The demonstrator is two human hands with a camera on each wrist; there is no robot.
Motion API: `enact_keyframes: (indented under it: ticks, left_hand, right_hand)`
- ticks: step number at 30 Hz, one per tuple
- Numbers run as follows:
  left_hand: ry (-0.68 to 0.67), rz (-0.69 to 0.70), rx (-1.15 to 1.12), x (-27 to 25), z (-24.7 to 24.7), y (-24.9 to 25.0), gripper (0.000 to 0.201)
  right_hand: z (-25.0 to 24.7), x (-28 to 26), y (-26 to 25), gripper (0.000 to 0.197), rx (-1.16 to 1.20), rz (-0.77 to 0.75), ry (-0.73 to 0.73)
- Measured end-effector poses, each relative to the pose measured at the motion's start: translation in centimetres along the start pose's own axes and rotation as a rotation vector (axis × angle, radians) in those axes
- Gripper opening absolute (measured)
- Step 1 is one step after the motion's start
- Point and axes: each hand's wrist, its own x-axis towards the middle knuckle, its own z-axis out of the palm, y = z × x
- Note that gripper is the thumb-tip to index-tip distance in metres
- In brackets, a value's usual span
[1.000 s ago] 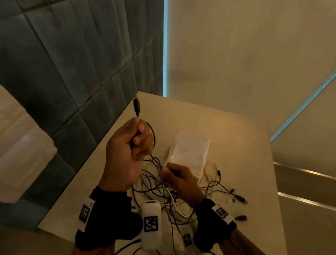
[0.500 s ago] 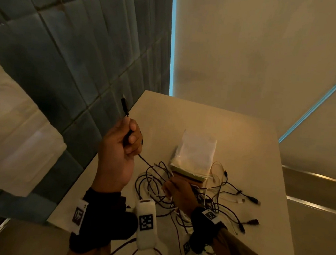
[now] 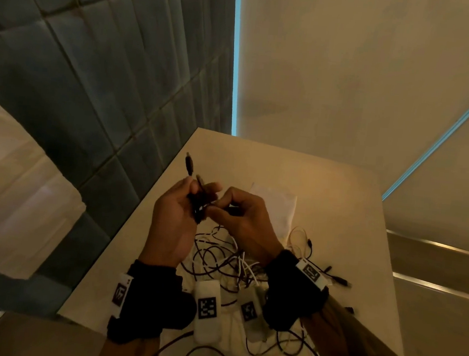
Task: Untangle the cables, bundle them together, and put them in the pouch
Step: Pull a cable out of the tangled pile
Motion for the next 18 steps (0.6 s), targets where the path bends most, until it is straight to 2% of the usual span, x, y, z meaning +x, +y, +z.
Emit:
enact_keyframes:
  ticks: [3,7,14,18]
  left_hand:
    - [-0.107,0.059,-0.197,-0.3,0.6,0.7,0.032]
    - [-0.222,0.062,-0.292,-0.4,1.1,1.3,0.032]
    - [-0.195,0.103,-0.231,-0.5,0.7,1.2,0.034]
    - [-0.208,0.139,-0.248,-0.6,0.0,1.9,0.032]
  right_hand:
    - [-0.2,-0.8,0.6,0.014,0.006,0.055,-0.036]
    - [-0.6,-2.6,2.9,0.016,0.119,0.159,-0.049]
    - [-0.9,-4.8,9.1,0.030,-0.013,0.287,-0.073]
    - [-1.0,-5.4,12.1,0.028,-0.035,0.292,-0.066]
